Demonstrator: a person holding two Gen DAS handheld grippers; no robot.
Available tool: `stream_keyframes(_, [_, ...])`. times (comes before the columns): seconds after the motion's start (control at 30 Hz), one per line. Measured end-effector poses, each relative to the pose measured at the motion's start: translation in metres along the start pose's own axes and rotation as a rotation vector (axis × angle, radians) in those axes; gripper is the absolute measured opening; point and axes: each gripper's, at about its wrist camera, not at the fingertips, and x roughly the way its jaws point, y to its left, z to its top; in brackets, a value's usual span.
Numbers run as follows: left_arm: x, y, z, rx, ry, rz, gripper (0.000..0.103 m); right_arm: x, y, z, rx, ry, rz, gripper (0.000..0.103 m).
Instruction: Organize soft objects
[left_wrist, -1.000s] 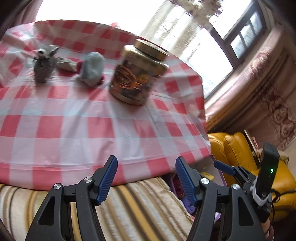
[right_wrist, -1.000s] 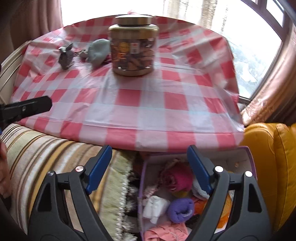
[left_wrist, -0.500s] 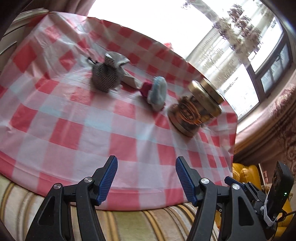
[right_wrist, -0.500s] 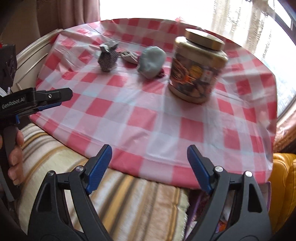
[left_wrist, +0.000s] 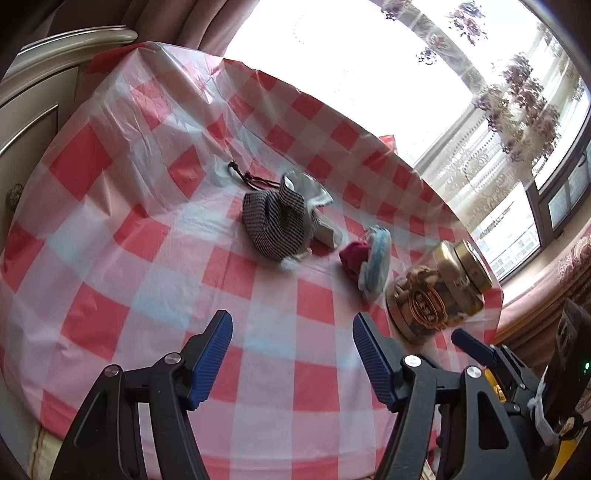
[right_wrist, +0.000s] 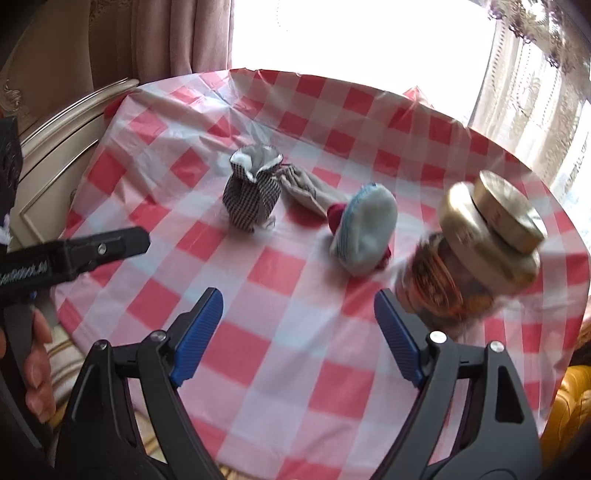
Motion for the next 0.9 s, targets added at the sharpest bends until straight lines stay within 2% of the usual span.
stream_keyframes(0.17, [0.018, 0.009, 0.028, -0.03, 0.004, 0.0, 0.069, 0.035, -0.012, 0.041, 0.043, -0.015, -0.018, 0.086])
stream_keyframes(0.23, [0.026, 0.011, 0.047, -0.045, -0.009, -0.004, 0.069, 0.052, -0.018, 0.058, 0.053, -0.014, -0.051, 0.088])
stream_keyframes(0.33, [0.047, 0.011, 0.088, -0.051, -0.022, -0.012, 0.069, 0.085, -0.029, 0.074, 0.063, 0.02, -0.111, 0.088])
stream_keyframes(0.4, [0.067, 0.006, 0.117, -0.014, -0.017, -0.001, 0.069, 0.104, -0.034, 0.082, 0.048, 0.032, -0.16, 0.088])
stream_keyframes(0.5, [0.115, -0.003, 0.156, 0.076, 0.057, 0.008, 0.069, 0.129, -0.039, 0.084, 0.022, 0.06, -0.187, 0.088])
stream_keyframes(0.57, [0.147, -0.003, 0.173, 0.098, 0.104, 0.022, 0.069, 0.143, -0.043, 0.081, 0.016, 0.081, -0.191, 0.088])
stream_keyframes(0.67, [0.19, -0.009, 0.183, 0.143, 0.174, 0.023, 0.069, 0.161, -0.052, 0.077, 0.04, 0.113, -0.164, 0.087])
stream_keyframes(0.77, [0.227, -0.024, 0.18, 0.237, 0.243, 0.024, 0.069, 0.174, -0.055, 0.07, 0.044, 0.126, -0.147, 0.083])
stream_keyframes(0.83, [0.246, -0.029, 0.175, 0.271, 0.274, 0.04, 0.069, 0.182, -0.056, 0.066, 0.045, 0.14, -0.135, 0.072])
stream_keyframes(0.9, [0.26, -0.032, 0.17, 0.297, 0.303, 0.045, 0.069, 0.186, -0.058, 0.062, 0.046, 0.138, -0.143, 0.066])
